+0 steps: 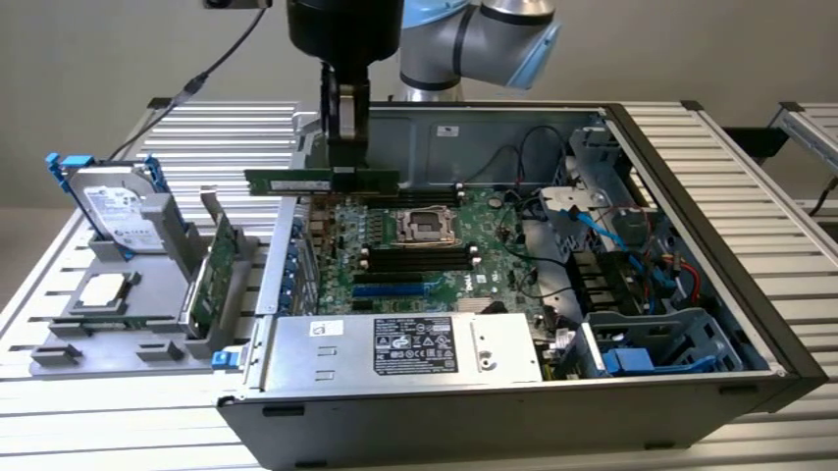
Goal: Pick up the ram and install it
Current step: 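Pick up the ram and move it above insertion slot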
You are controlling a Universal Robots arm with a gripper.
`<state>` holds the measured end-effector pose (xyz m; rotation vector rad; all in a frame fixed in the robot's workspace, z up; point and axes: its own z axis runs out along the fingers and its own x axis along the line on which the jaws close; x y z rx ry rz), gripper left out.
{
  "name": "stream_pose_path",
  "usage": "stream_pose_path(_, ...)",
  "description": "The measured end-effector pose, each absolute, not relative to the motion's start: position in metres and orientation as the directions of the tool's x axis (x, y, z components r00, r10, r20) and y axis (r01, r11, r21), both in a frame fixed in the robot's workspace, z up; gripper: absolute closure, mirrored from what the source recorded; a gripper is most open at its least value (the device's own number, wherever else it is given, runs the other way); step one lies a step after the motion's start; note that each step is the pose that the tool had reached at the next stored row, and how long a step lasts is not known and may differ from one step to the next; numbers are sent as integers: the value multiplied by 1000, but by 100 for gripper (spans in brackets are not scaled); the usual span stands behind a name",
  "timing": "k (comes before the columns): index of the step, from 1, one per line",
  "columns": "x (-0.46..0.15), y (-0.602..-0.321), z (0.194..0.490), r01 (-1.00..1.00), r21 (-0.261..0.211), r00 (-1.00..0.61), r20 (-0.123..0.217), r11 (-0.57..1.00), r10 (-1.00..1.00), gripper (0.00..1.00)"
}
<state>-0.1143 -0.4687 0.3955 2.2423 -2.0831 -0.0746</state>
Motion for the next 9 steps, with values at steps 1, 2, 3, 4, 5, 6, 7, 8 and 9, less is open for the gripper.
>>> stream_pose_path(1, -111, -466, 395, -993, 92, 74, 19, -72, -997, 86)
stream_pose_path(2, -107, -463, 395, -993, 92, 74, 19, -72, -997, 86)
stream_pose_path(3, -104, -460, 394, -993, 92, 74, 19, -72, -997, 86)
stream_pose_path(4, -101, -456, 393, -993, 92, 74, 19, -72, -997, 86)
stream_pose_path(5, -98, -453, 392, -993, 92, 74, 19, -72, -997, 86)
stream_pose_path(6, -95, -450, 392, -993, 92, 74, 19, -72, -997, 86)
stream_pose_path(7, -91, -447, 391, -993, 92, 74, 19, -72, -997, 86)
stream_pose_path(8, -88, -443, 390, -993, 92, 74, 19, -72, -997, 86)
stream_pose_path(9, -85, -440, 389, -993, 92, 74, 19, -72, -997, 86)
